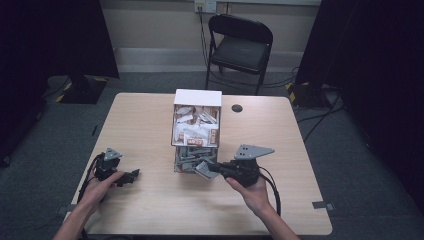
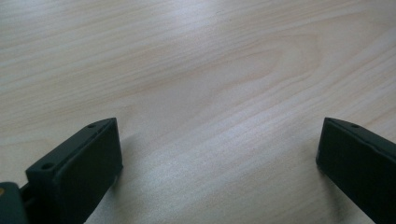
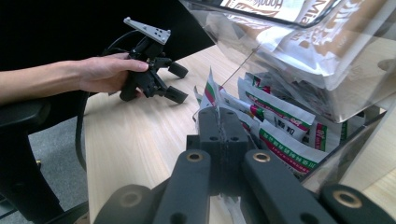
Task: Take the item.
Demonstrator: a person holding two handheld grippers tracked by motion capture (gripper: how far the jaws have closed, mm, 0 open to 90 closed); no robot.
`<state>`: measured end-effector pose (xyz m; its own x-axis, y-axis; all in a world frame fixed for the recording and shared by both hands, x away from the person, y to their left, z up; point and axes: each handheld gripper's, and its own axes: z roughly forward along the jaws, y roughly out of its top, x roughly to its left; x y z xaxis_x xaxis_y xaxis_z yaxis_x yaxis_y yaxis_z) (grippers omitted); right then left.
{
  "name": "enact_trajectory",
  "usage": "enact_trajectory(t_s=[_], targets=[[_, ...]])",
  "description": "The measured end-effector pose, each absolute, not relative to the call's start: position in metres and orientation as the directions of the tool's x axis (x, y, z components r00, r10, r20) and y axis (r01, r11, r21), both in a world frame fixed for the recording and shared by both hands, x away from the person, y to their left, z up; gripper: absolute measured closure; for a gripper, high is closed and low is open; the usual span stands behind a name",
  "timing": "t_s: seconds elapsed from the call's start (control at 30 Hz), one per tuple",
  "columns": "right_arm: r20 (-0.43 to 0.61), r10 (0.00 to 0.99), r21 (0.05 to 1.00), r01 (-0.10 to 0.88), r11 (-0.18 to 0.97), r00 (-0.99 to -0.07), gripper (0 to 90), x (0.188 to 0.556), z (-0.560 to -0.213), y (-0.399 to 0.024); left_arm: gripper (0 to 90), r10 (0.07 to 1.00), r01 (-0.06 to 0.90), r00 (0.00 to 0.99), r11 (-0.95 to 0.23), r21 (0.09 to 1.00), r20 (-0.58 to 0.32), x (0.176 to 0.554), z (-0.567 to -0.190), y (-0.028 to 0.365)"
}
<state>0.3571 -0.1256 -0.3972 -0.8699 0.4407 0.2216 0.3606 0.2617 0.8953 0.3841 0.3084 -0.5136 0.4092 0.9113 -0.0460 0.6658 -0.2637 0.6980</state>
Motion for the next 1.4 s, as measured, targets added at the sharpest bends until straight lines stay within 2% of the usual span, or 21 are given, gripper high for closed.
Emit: enact_trajectory(t_s=[0.43, 0.7, 1.4], targets=[[0.219, 0.433, 0.909, 0.344, 0.234, -0.874, 90.0, 0.347, -0.385, -0.142, 0.0, 0.911, 0.665, 0.411, -0.268, 0.697, -0.042, 0.384, -0.513, 0.309], [0.220, 0.461, 0.914, 0.347, 0.212, -0.859, 90.0, 0.343, -0.381, -0.159, 0.0, 0.911, 0.666, 0.409, -0.264, 0.698, -0.046, 0.384, -0.514, 0.308], [0.216, 0.543, 0.915, 0.362, 0.177, -0.812, 90.0, 0.362, -0.379, -0.190, 0.0, 0.910, 0.667, 0.412, -0.271, 0.694, -0.040, 0.384, -0.513, 0.309]])
